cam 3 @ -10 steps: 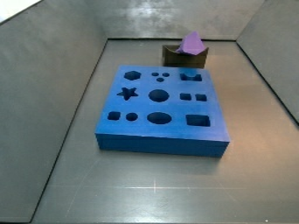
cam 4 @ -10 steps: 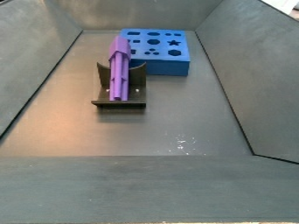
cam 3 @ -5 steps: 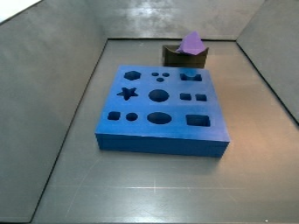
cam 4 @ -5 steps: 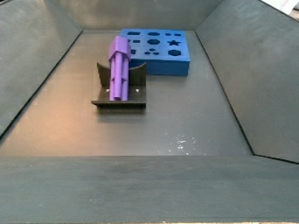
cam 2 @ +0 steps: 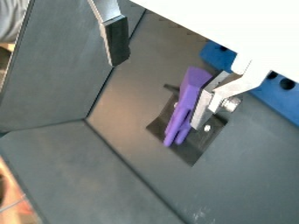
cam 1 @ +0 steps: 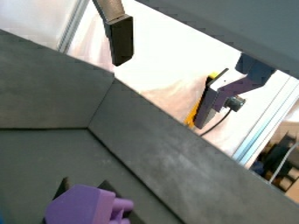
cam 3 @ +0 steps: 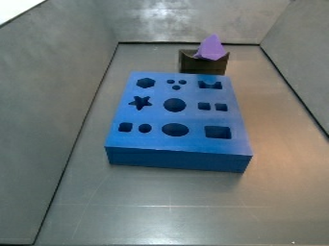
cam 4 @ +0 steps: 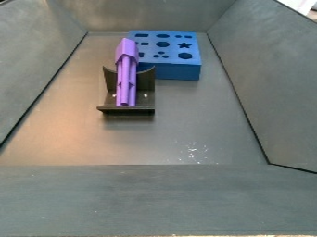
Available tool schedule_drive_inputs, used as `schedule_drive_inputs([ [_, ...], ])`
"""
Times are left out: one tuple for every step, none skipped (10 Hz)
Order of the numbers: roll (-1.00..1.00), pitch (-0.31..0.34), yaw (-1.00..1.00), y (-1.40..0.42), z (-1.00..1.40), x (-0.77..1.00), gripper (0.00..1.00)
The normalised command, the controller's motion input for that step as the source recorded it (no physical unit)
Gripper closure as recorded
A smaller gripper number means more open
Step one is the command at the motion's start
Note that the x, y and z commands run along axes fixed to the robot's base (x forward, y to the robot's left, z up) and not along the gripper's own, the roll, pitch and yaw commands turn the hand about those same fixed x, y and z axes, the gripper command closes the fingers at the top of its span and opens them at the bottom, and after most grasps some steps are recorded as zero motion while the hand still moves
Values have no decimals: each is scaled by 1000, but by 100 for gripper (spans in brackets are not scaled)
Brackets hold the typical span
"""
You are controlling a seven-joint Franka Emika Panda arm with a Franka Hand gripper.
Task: Pick up the 3 prong object. Move up. Place the 3 prong object on the fixture. Regrasp the 3 prong object. Move to above the board. Insert the 3 prong object.
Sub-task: Regrasp the 3 prong object.
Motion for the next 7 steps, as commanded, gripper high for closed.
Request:
schedule_drive_inputs([
  [306,89,242,-41,-1,96,0],
  [223,45,238,-36,-1,85,0],
  [196,16,230,-41,-3,80,0],
  [227,100,310,38,-1000,28,0],
  [223,91,292,37,-1000,30,0],
  [202,28,259,32,-1000,45,0],
  [177,-15,235,28,-1000,54,0],
])
